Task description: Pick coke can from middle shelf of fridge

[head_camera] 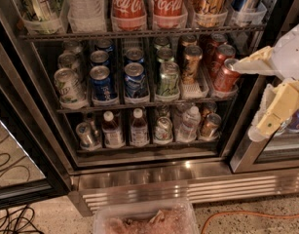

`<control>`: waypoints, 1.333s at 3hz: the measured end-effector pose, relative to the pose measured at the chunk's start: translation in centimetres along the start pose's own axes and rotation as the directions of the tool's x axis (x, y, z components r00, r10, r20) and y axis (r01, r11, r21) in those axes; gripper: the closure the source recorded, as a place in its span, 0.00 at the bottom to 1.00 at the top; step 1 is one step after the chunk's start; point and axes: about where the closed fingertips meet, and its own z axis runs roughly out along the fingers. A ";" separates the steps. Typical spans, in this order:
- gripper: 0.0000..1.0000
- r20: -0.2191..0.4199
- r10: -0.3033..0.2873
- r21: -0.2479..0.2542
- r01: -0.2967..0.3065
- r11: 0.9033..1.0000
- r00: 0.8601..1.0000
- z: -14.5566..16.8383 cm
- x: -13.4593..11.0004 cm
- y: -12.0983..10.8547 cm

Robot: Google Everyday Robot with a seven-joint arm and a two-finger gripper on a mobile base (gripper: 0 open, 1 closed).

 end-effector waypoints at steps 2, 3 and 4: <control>0.00 0.195 0.052 -0.120 -0.029 0.992 0.979 2.3 -2.1 2.3; 0.00 0.300 0.097 -0.166 -0.048 0.985 0.949 2.2 -2.9 4.1; 0.00 0.300 0.097 -0.165 -0.048 0.985 0.949 2.2 -2.9 4.1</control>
Offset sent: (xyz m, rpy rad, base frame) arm -0.0365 0.0482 -0.0099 0.3499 0.1542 0.0603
